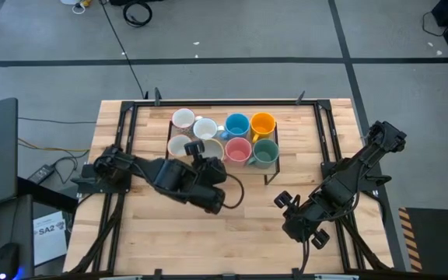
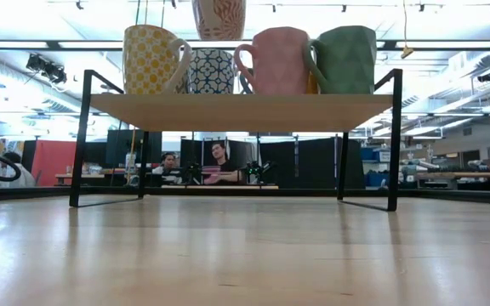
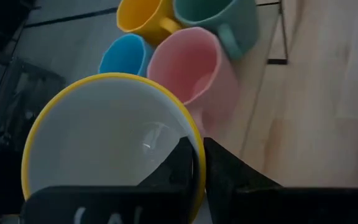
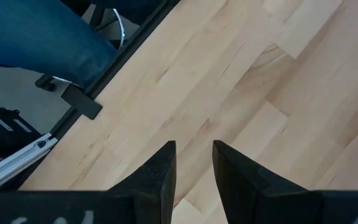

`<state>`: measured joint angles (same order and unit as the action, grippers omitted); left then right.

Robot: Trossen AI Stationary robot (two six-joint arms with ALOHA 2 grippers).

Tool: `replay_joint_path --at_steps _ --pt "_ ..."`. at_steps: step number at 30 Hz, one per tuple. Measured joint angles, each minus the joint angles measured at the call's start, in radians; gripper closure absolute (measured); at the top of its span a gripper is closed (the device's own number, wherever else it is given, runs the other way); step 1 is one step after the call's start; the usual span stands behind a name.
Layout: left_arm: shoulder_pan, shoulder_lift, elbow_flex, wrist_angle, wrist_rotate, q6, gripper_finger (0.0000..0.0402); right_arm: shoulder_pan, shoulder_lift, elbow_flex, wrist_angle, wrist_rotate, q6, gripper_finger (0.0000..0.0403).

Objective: Place coffee mugs
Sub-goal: Put the orange patterned mug on the shelf

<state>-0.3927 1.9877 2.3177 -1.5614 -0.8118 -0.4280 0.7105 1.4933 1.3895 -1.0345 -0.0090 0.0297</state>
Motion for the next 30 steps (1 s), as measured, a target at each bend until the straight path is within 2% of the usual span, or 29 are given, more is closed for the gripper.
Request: replay_joint_path --at_steps 6,14,30 --pt "0.049 0.000 0.000 0.000 0.062 0.005 0.0373 0.000 0.000 0.000 0.002 0.000 -0.007 0.0292" --pt "0.071 0.001 0.000 0.000 0.198 0.062 0.0372 0.000 0.000 0.000 0.002 -0.001 -0.007 0.0292" --pt "0.071 0.002 0.000 0.001 0.287 0.170 0.0371 0.000 0.000 0.000 0.001 -0.001 -0.007 0.0292"
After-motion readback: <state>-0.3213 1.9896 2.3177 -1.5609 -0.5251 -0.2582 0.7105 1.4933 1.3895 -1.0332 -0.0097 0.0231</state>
